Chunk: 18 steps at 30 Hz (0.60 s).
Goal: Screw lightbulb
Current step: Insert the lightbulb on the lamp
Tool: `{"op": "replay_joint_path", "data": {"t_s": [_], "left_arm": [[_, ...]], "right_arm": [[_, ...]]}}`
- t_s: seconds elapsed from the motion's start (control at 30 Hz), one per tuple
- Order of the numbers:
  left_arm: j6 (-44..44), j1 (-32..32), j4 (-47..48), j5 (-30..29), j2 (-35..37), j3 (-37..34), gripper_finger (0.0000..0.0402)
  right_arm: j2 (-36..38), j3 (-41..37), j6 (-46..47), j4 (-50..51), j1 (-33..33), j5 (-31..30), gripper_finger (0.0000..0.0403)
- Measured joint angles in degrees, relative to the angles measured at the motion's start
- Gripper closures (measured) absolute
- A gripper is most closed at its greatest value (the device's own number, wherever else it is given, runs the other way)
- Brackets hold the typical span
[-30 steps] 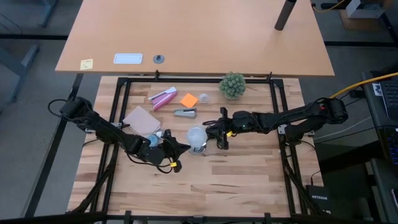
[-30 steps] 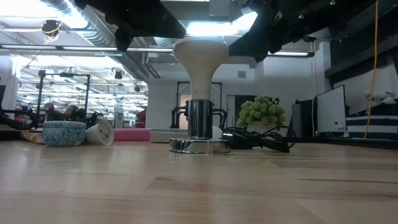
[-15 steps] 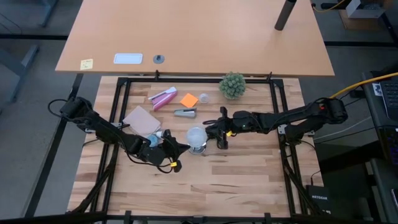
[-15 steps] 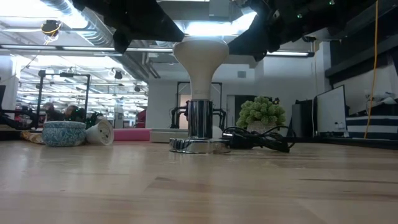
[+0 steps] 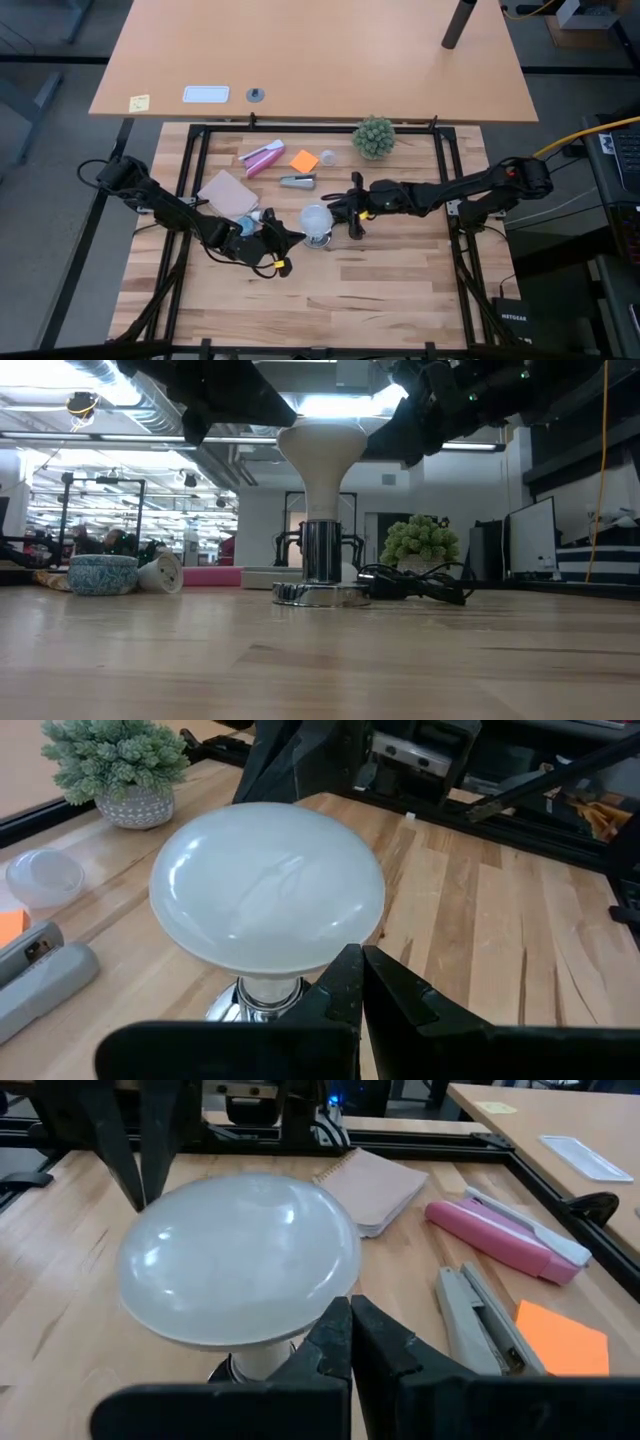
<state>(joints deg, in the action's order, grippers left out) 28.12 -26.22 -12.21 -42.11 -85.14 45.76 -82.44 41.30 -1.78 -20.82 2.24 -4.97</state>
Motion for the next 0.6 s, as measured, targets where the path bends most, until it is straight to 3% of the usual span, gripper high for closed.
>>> {"op": "replay_joint_path", "data": {"t_s": [0.6], "left_arm": [[0.6,0.0,1.4,-2.2,0.0,0.0,0.04]], "right_arm": [[-0.2,0.0,1.6,-0.1,0.0,2.7,0.0398]]}}
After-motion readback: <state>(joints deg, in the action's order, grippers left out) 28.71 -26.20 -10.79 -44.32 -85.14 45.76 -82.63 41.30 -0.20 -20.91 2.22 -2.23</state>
